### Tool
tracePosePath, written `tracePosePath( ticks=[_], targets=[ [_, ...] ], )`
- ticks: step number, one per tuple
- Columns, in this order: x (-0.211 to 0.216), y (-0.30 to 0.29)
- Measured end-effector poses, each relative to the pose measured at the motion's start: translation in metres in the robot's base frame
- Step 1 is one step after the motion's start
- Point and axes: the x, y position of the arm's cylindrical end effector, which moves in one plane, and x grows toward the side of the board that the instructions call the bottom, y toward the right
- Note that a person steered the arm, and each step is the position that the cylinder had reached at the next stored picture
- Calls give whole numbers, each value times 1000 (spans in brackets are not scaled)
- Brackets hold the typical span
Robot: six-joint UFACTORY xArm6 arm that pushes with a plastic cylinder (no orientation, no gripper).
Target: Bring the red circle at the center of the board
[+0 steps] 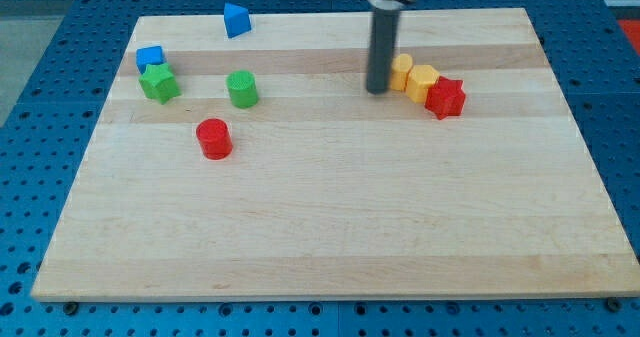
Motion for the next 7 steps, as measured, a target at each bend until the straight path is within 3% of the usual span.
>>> tracePosePath(
  ticks=[1, 2, 3, 4, 7],
  targets=[
    [-14, 13],
    [15, 64],
    [54, -9],
    [161, -95],
    [116, -286]
  ],
)
